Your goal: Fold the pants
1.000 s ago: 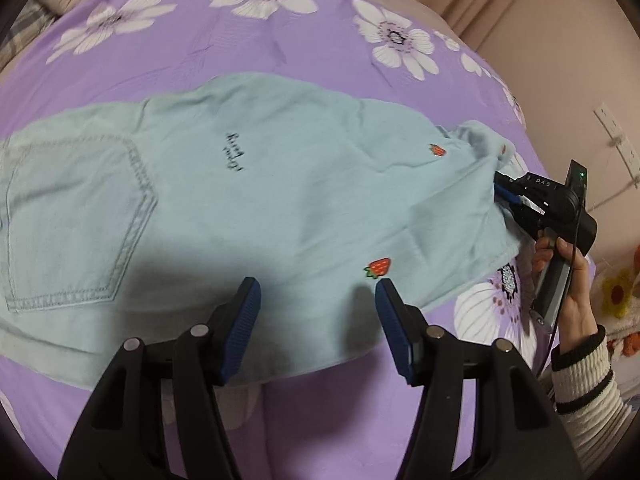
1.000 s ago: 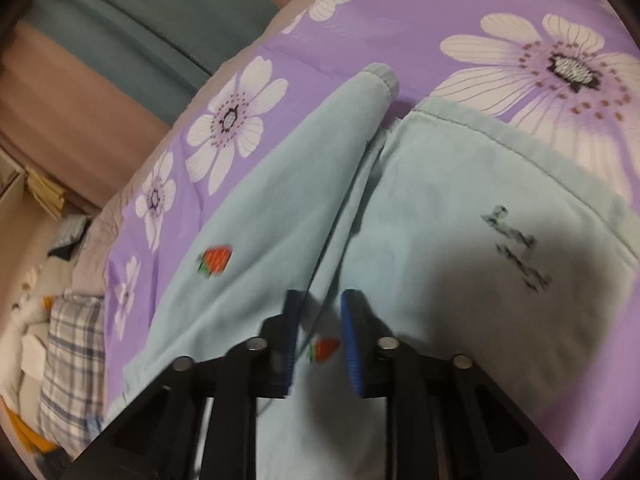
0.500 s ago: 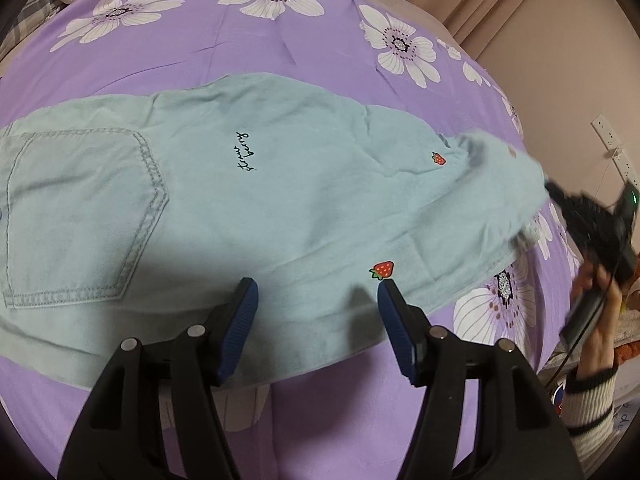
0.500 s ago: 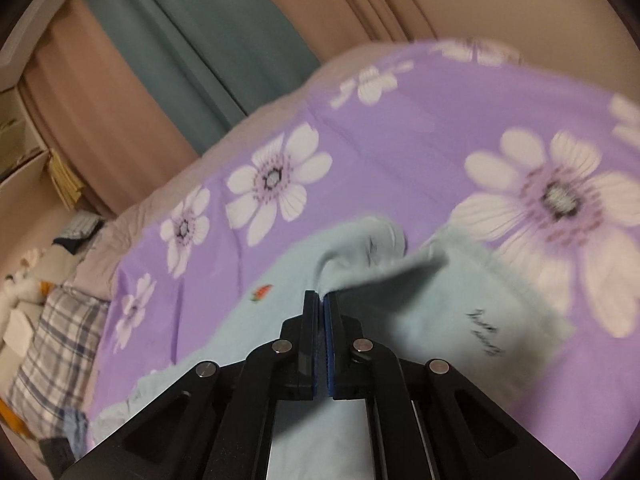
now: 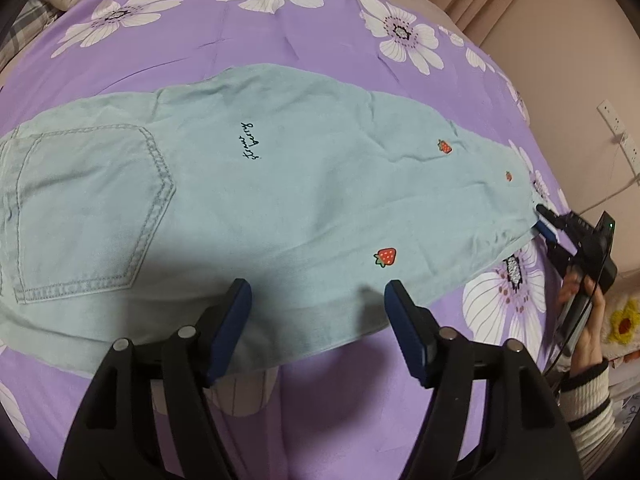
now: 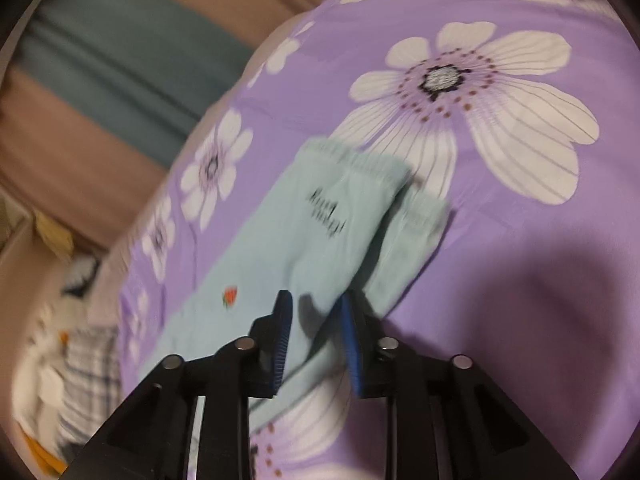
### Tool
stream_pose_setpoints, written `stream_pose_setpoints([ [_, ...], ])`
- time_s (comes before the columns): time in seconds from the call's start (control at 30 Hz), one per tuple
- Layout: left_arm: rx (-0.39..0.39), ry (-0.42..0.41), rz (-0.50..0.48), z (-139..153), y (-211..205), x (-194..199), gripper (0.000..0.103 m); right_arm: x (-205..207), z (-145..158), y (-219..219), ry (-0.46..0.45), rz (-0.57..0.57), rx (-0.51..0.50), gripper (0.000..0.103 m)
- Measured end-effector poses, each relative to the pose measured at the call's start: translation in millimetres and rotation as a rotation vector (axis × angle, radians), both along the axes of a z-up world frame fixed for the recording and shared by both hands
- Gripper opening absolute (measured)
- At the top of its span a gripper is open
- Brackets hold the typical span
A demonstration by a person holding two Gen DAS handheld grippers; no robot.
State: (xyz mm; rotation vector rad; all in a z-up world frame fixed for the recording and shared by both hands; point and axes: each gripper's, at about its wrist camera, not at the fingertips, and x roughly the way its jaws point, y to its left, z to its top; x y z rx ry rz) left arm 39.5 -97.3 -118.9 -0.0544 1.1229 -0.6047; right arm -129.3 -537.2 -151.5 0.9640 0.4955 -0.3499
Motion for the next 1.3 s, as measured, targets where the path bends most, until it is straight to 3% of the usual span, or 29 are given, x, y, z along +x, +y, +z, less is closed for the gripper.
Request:
stream_pose_setpoints([
  [0.13, 0.046, -0.025, -0.038, -0.7, -8.7, -3.1, 0.075, 6.9, -3.1, -22.3, -0.013, -0.029, 0.040, 0.022],
  [0.17, 0.064, -0.035, -0.051, -1.4, -11.0, -4.4, 0.075, 11.6, 0.0, -24.4, 0.013, -0.023, 0.009, 0.009],
  [0.2, 0.080, -0.043, -0.064, -1.8, -12.8, -5.5, 0.075, 12.8, 3.9, -22.6, 0.033, -0.016, -0.028, 0.003],
  [0.37, 0.087, -0.037, -0.091, -2.2, -9.8, -5.7, 0.076, 5.3, 27.1, -7.4, 0.048, -0.008, -0.139, 0.003],
  [0.5, 0.076, -0.023, -0.087, 0.0, -6.0, -6.5, 0.076, 11.2, 2.7, -16.0, 0.177, 0.006, -0.127, 0.002],
  [0.63, 0.022, -0.005, -0.063, 9.7, 5.4, -10.6, 0.076, 13.5, 4.9, -19.3, 0.189, -0.016, -0.154, 0.000],
  [0.7, 0.010, -0.018, -0.043, 13.7, 12.4, -11.2, 0.076, 11.0, 11.9, -17.9, 0.239, -0.056, -0.165, 0.009],
  [0.73, 0.012, -0.026, -0.027, 14.4, 16.4, -10.1, 0.076, 9.3, 18.1, -13.6, 0.272, -0.090, -0.204, 0.025],
  [0.77, 0.013, -0.026, -0.009, 14.1, 19.8, -7.9, 0.076, 6.0, 26.5, -5.4, 0.307, -0.142, -0.274, 0.035],
  [0.87, -0.010, -0.017, 0.049, 11.7, 31.3, -2.5, 0.076, 3.7, 47.5, 28.6, 0.312, -0.197, -0.466, 0.035],
  [0.97, -0.003, -0.032, 0.095, 11.1, 37.8, -0.5, 0.076, 21.0, 61.1, 69.6, 0.259, -0.056, -0.561, 0.035],
  [1.07, 0.008, -0.035, 0.102, 8.8, 42.6, -0.9, 0.076, 55.3, 64.0, 117.3, 0.158, 0.262, -0.546, 0.035],
  [1.13, 0.059, -0.034, 0.075, 4.4, 40.5, -4.8, 0.075, 79.8, 62.9, 153.6, 0.115, 0.442, -0.558, 0.034],
  [1.23, 0.107, -0.060, 0.021, 0.1, 40.8, -13.8, 0.076, 111.6, 53.9, 203.3, 0.152, 0.636, -0.647, 0.030],
  [1.3, 0.105, -0.074, -0.007, -0.3, 45.2, -20.9, 0.076, 124.3, 35.3, 228.7, 0.240, 0.739, -0.698, 0.029],
])
